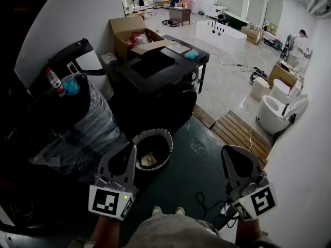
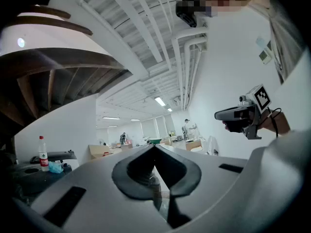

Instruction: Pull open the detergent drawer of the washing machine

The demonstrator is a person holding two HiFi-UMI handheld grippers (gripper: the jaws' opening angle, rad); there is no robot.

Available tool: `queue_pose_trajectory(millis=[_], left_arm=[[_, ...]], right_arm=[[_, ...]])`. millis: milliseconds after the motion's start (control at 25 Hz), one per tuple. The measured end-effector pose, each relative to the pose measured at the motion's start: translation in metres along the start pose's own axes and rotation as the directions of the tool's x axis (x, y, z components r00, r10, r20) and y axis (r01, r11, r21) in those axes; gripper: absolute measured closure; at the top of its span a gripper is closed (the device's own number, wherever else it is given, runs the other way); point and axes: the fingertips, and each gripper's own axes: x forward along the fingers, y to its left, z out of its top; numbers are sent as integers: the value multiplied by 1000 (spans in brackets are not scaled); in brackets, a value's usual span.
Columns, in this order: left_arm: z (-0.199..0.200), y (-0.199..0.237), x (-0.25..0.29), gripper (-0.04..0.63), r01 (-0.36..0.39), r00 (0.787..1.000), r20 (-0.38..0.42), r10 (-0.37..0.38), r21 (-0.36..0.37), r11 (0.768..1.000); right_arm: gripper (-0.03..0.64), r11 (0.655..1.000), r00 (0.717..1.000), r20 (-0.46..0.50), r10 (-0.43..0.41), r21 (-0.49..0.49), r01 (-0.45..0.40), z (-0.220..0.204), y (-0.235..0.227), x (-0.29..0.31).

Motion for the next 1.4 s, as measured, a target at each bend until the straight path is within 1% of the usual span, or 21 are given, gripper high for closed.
queue_pose_trajectory(millis=[120, 200, 400, 680, 800, 920, 1040, 1120, 1160, 1200, 1320, 1400], left_arm=[[0, -6, 1, 580, 7, 1000, 3, -7, -3, 1000], [1, -7, 0, 580, 5, 1000, 5, -5, -3, 1000], [4, -8, 0, 580, -13, 1000, 17, 14, -16, 1000], [5, -17, 1, 580, -18, 1000, 11, 18, -11, 1000], [5, -22, 4, 580, -16, 1000, 4, 16, -22, 1000], [6, -27, 4, 580, -19, 1000, -3, 19, -10, 1000], [8, -30, 6, 580, -19, 1000, 5, 19, 0, 1000], [10, -33, 9, 580, -18, 1000, 9, 18, 2, 1000], [10, -34, 10, 580, -18, 1000, 9, 18, 1, 1000], [9, -36, 11, 580, -18, 1000, 8, 18, -1, 1000], [6, -38, 13, 580, -25, 1000, 6, 25, -20, 999], [4, -37, 14, 580, -30, 1000, 8, 31, -27, 999]], right_arm=[[586, 999, 999, 32, -17, 43, 16, 4, -6, -2], [586, 998, 999, 40, -16, 54, 14, 6, -6, -4], [586, 999, 999, 37, -15, 47, 13, 6, -8, -9], [586, 998, 999, 44, -19, 61, 16, 1, -16, -18], [586, 999, 999, 36, -3, 39, 2, 0, -17, -21], [586, 999, 1000, 28, -1, 33, 0, -4, -19, -24], [586, 999, 999, 37, -12, 43, 10, -6, -23, -28], [583, 998, 998, 61, -24, 58, 20, -3, -28, -30], [498, 997, 996, 80, -29, 69, 23, -1, -30, -31], [341, 997, 995, 96, -34, 79, 26, 0, -32, -33], [305, 994, 992, 110, -58, 95, 48, 0, -40, -36], [298, 994, 993, 102, -64, 90, 55, -3, -43, -36]])
